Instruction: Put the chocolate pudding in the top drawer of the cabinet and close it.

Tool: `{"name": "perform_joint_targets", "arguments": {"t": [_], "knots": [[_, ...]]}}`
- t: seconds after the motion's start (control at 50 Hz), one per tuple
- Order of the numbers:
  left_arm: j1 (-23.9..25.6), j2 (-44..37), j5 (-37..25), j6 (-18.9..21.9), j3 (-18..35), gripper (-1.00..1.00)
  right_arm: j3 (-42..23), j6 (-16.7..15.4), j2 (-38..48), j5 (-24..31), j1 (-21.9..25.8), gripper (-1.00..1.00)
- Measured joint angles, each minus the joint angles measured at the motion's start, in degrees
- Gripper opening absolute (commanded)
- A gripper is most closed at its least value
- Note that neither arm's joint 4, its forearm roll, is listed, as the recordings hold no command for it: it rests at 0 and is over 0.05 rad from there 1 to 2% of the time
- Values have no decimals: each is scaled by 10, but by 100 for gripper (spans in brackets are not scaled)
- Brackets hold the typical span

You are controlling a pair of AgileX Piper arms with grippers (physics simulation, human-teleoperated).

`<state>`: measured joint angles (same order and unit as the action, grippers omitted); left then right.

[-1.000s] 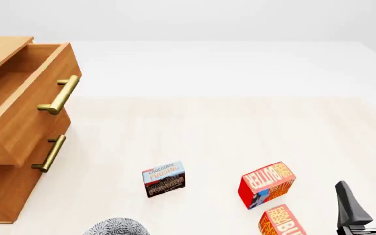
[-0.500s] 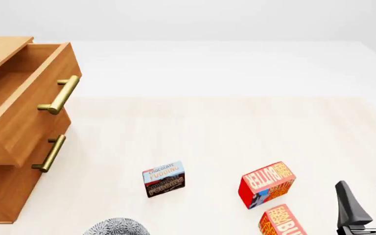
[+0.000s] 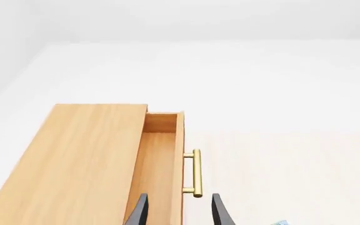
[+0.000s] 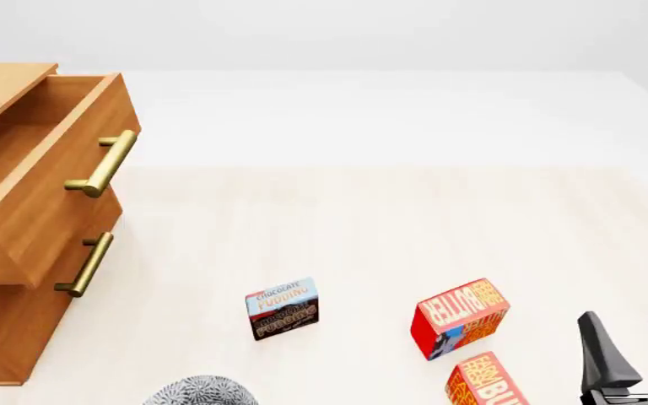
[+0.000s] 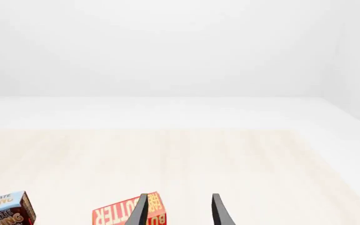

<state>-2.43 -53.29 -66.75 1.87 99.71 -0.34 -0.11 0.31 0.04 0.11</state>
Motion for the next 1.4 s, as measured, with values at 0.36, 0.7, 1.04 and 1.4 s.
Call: {"name": "perform_joint_targets", "arguments": {"t": [0.36, 0.7, 1.04, 1.4], "knots": [[0, -45, -26, -63, 4, 100, 0, 0, 0, 0, 0, 100], [2, -61, -8, -86, -49, 100, 0, 0, 0, 0, 0, 100], [-19, -57, 25, -58, -116, 100, 0, 0, 0, 0, 0, 100], [-3, -48, 68, -48, -193, 100, 0, 0, 0, 0, 0, 100]]}}
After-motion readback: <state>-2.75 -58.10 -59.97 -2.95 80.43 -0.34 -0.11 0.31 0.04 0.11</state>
